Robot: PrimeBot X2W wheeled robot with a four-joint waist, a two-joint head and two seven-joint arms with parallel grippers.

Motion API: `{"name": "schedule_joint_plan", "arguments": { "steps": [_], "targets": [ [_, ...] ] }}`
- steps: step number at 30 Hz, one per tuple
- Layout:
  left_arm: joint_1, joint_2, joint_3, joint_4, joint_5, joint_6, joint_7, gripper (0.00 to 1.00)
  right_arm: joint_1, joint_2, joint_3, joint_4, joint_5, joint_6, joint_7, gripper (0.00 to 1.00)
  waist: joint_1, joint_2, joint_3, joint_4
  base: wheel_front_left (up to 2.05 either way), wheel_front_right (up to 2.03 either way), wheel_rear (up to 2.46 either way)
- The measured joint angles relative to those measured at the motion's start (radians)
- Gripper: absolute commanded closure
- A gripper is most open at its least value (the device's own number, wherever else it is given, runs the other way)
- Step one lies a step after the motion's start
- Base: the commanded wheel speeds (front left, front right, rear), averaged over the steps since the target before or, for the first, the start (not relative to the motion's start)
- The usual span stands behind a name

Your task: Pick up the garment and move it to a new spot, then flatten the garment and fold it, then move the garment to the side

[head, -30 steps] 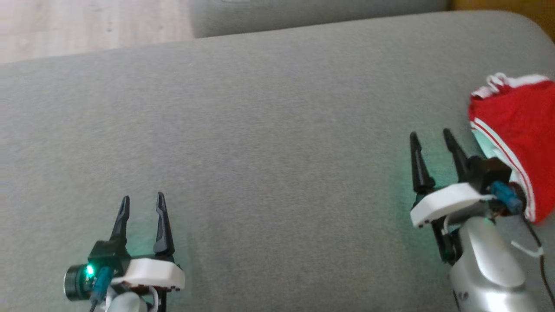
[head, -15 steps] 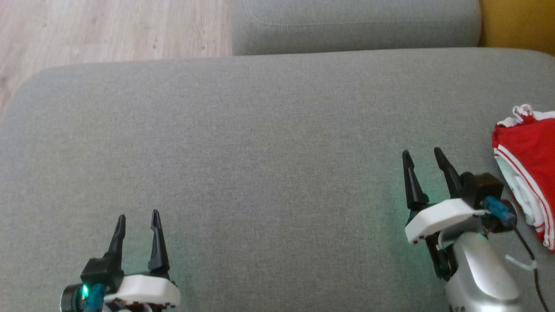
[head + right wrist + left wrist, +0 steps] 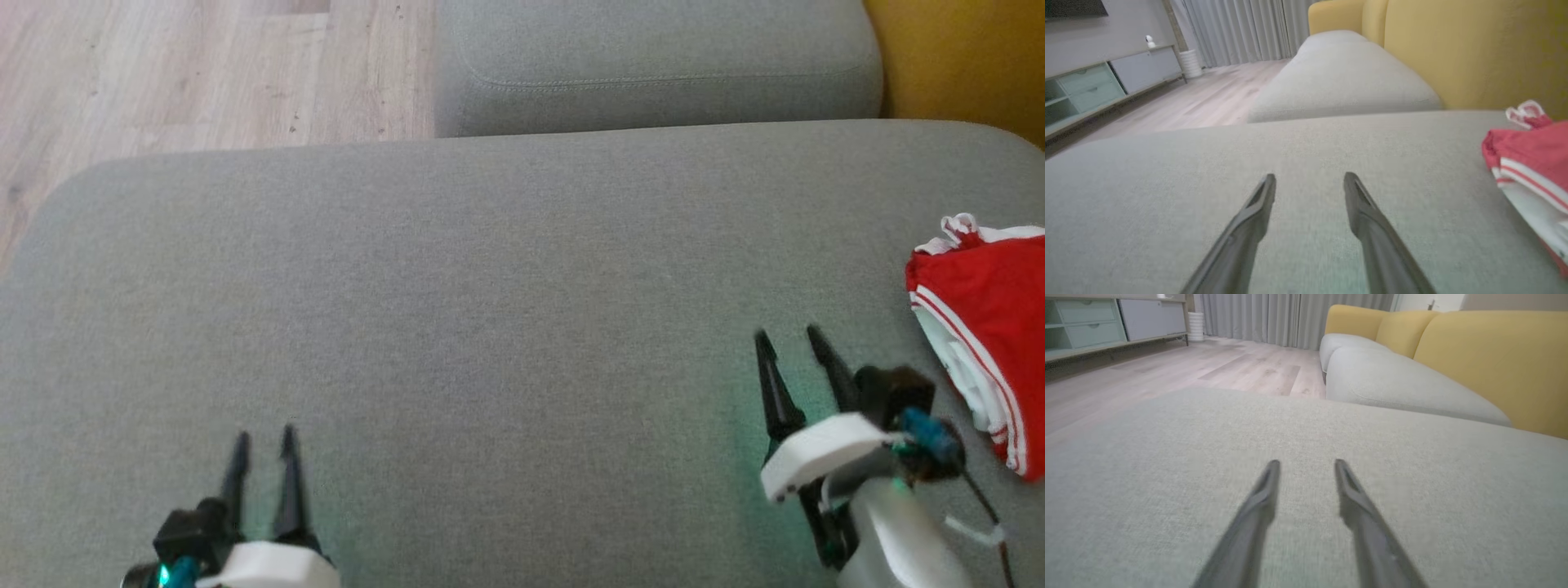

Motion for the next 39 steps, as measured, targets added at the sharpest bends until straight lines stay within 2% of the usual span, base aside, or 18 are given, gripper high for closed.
{"name": "schedule_joint_plan", "arguments": {
  "steps": [8,39],
  "targets": [
    [0.045,-0.002,0.0,0.079,-0.032,0.001,0.017,1.0,0.098,0.006,-0.005,0.073,0.03,0.0,0.014,1.0,0.0001,0.0,-0.001,-0.001,0.0,0.0,0.0],
    [0.035,-0.002,0.026,0.023,-0.375,-0.018,0.101,1.0,0.098,0.007,-0.051,-0.042,0.396,0.0,0.102,1.0,0.0001,0.0,0.0,-0.008,0.0,0.0,0.0]
  ]
}}
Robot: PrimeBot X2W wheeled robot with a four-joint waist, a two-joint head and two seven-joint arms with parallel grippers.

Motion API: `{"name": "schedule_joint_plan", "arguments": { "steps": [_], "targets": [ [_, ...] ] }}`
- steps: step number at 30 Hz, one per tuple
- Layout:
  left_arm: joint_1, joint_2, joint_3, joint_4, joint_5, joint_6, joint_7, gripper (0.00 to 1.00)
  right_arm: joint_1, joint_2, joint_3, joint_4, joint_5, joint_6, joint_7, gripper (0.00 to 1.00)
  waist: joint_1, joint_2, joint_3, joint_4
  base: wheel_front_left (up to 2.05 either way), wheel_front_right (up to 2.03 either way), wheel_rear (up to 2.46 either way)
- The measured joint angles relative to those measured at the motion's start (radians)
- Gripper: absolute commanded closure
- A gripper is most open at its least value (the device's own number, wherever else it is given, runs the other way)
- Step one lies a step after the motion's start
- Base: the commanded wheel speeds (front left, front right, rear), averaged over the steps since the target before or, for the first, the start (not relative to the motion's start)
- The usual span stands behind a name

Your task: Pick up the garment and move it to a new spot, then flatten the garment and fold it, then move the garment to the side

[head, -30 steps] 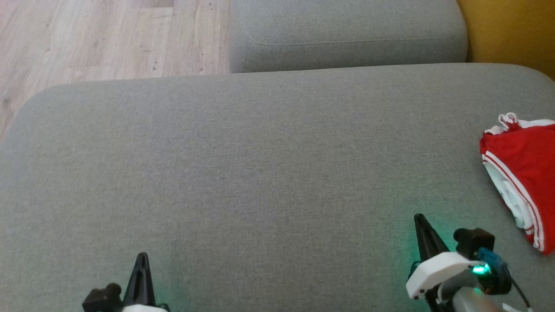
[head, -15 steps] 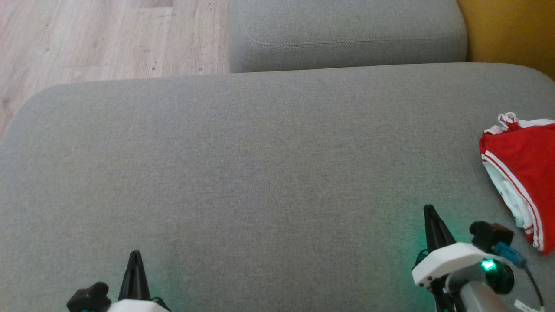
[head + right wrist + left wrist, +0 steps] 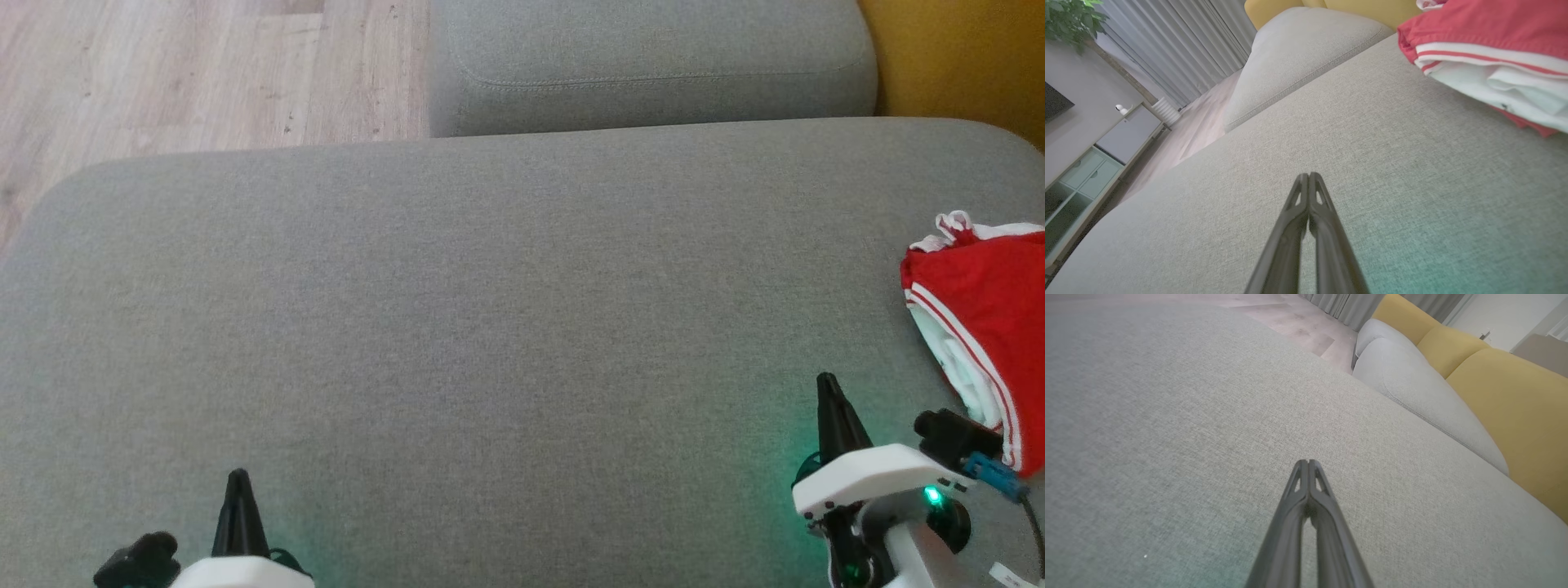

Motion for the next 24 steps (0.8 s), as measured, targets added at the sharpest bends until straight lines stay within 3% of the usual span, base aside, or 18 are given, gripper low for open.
{"name": "schedule_joint_plan", "arguments": {
  "steps": [24],
  "targets": [
    [-0.022,0.0,0.014,-0.044,-0.276,-0.017,0.07,1.0,0.006,0.0,-0.041,-0.089,0.292,0.0,0.069,1.0,0.0,0.0,0.001,-0.005,0.0,0.0,0.0]
  ]
}}
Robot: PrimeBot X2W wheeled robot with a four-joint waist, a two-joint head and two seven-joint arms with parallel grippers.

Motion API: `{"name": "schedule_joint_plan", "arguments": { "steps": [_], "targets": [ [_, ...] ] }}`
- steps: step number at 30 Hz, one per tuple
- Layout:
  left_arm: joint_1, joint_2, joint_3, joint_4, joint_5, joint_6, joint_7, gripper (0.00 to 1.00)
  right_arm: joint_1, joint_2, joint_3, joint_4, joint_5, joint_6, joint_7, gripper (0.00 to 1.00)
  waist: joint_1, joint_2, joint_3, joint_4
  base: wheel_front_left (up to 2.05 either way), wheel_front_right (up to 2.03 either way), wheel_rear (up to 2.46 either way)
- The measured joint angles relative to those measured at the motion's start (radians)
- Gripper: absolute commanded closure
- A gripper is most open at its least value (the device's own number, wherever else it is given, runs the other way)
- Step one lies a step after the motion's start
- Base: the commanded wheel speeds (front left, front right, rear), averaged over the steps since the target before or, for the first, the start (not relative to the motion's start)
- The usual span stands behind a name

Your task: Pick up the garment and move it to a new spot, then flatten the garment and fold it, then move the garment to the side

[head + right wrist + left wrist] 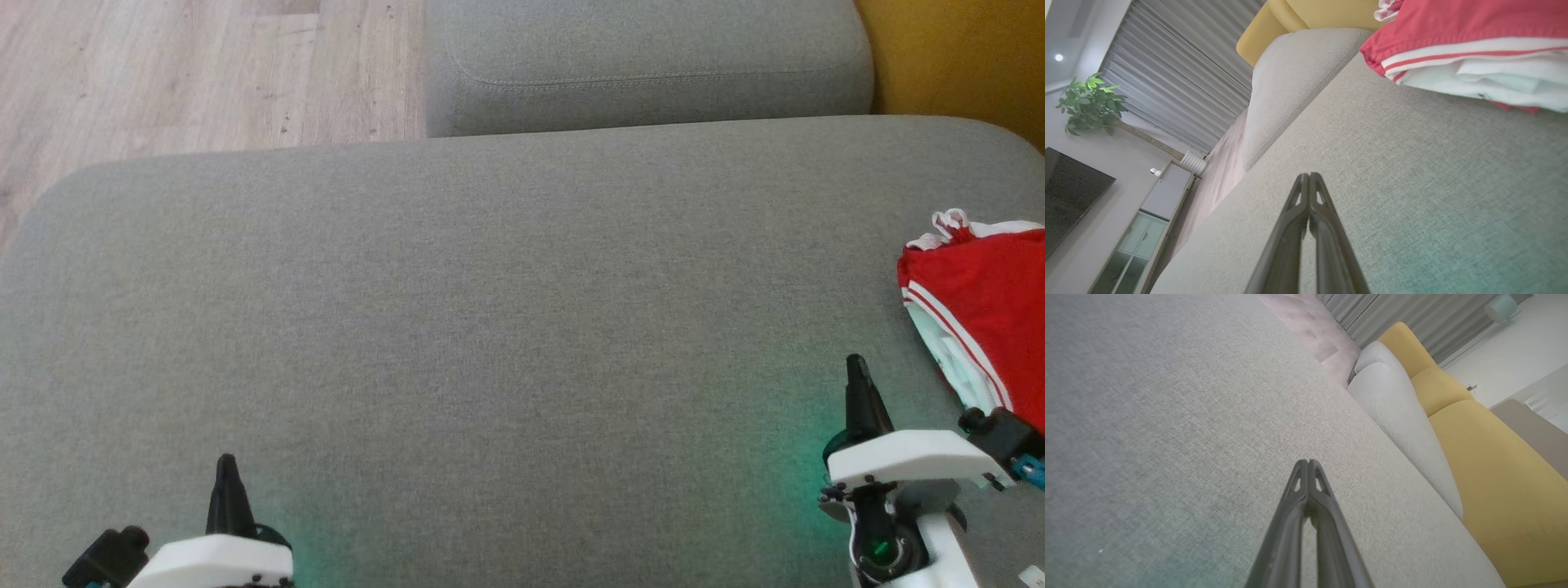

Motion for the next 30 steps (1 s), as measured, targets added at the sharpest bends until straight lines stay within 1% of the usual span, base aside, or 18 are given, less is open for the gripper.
{"name": "schedule_joint_plan", "arguments": {
  "steps": [15,27,30],
  "targets": [
    [-0.015,0.0,0.023,-0.022,-0.156,-0.016,0.042,1.0,0.019,0.0,-0.024,-0.052,0.164,0.0,0.037,1.0,0.0,0.0,0.0,-0.003,0.0,0.0,0.0],
    [-0.019,0.0,0.028,-0.049,-0.288,-0.018,0.074,1.0,0.02,0.0,-0.047,-0.094,0.304,0.0,0.073,1.0,0.0,0.0,0.001,-0.005,0.0,0.0,0.0],
    [-0.02,0.0,0.03,-0.051,-0.32,-0.025,0.08,1.0,0.021,0.0,-0.05,-0.104,0.339,0.0,0.081,1.0,0.0,0.0,0.001,-0.006,0.0,0.0,0.0]
  ]
}}
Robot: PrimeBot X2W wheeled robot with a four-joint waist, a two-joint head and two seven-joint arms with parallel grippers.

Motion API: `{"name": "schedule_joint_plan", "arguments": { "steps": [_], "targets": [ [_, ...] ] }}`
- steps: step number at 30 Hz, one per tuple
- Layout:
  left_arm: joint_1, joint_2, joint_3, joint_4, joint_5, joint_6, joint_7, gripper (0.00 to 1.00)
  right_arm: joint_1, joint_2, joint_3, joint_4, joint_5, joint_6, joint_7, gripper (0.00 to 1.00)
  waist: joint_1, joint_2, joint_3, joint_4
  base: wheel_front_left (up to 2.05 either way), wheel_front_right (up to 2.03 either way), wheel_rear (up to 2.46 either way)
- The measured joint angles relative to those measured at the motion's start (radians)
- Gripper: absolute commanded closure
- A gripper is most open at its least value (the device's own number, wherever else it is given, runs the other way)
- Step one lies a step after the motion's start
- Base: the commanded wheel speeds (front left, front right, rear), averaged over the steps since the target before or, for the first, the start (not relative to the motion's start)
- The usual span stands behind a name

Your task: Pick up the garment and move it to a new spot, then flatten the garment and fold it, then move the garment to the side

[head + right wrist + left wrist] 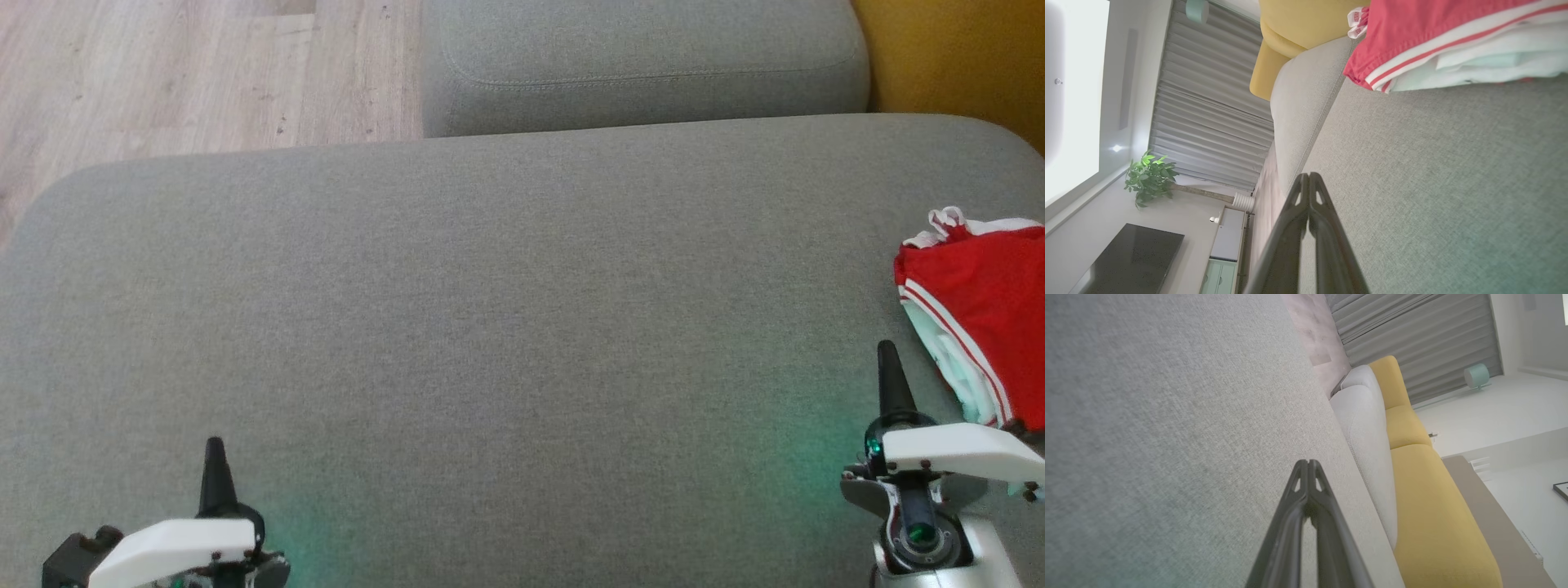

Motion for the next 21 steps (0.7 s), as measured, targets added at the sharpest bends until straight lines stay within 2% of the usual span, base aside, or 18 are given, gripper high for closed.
{"name": "schedule_joint_plan", "arguments": {
  "steps": [21],
  "targets": [
    [-0.02,0.0,0.026,-0.036,-0.233,-0.01,0.059,1.0,0.021,0.001,-0.034,-0.075,0.246,0.0,0.057,1.0,0.0,0.0,0.001,-0.004,0.0,0.0,0.0]
  ]
}}
